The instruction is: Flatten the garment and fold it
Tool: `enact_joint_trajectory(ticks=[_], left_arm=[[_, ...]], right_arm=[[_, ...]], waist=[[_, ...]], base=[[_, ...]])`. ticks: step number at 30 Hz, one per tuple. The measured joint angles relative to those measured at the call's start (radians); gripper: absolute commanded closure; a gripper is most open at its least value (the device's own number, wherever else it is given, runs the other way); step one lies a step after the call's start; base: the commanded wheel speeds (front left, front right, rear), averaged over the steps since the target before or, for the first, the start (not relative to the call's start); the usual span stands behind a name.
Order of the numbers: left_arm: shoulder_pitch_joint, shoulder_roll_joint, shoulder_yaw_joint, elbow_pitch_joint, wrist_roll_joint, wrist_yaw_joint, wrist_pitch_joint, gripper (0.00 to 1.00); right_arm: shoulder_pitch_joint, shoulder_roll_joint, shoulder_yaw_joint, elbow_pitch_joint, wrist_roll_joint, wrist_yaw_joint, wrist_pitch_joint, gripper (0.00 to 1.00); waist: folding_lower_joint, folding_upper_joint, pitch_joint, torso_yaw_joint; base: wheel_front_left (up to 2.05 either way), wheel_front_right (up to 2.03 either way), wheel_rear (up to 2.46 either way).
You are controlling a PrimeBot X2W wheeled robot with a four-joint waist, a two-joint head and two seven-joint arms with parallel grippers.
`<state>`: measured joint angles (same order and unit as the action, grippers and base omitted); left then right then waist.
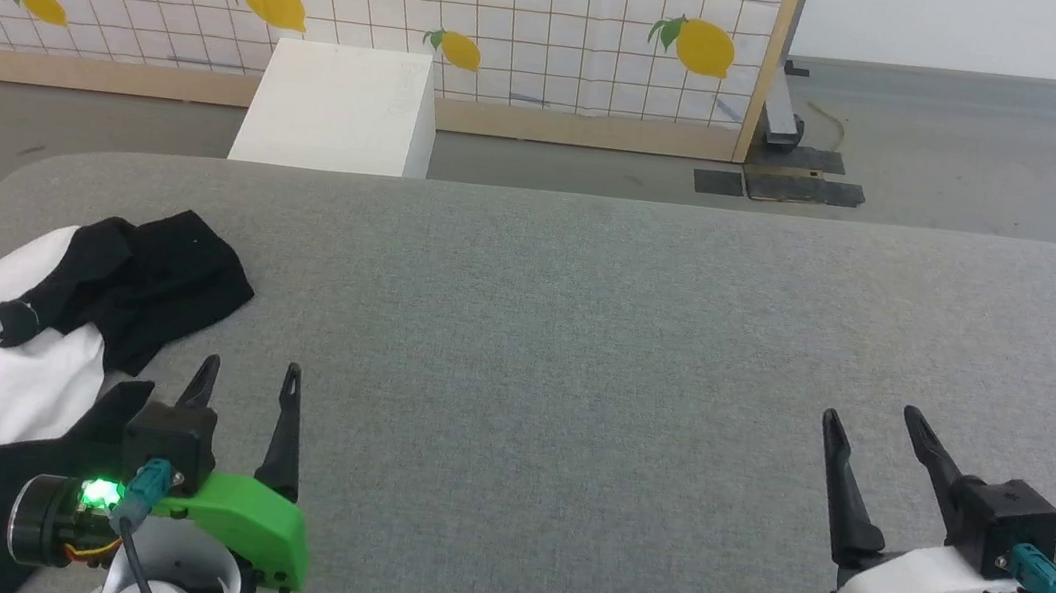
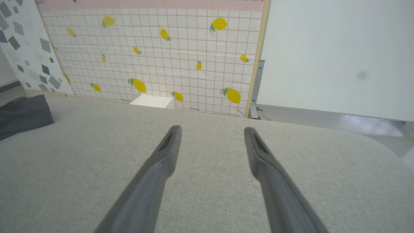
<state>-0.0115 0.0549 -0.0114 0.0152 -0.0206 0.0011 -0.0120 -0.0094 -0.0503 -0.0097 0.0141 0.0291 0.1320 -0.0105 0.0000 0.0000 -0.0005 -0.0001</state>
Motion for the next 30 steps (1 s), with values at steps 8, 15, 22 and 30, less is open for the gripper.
enact_joint_trajectory(ticks=[8, 15, 22, 30], left_arm=[[-0.001, 0.000, -0.003, 0.016, -0.007, 0.000, -0.016, 0.00], [-0.001, 0.000, -0.002, 0.029, -0.015, 0.001, -0.029, 0.00], [-0.001, 0.002, 0.000, 0.036, -0.018, 0.009, -0.044, 0.00], [-0.001, 0.005, 0.002, 0.043, -0.026, 0.014, -0.061, 0.00]], right_arm=[[0.001, 0.000, -0.011, 0.008, 0.019, 0.000, -0.017, 0.00], [0.004, 0.000, -0.016, 0.015, 0.029, 0.000, -0.031, 0.00], [0.011, 0.000, -0.017, 0.025, 0.043, 0.000, -0.044, 0.00], [0.013, 0.000, -0.017, 0.036, 0.061, 0.000, -0.062, 0.00]], waist=[[0.0000, 0.0000, -0.002, 0.002], [0.0000, 0.0000, -0.004, 0.014], [0.0000, 0.0000, -0.006, 0.038], [0.0000, 0.0000, -0.009, 0.076]], base=[[0.00, 0.00, 0.00], [0.00, 0.00, 0.00], [0.00, 0.00, 0.00], [0.00, 0.00, 0.00]])
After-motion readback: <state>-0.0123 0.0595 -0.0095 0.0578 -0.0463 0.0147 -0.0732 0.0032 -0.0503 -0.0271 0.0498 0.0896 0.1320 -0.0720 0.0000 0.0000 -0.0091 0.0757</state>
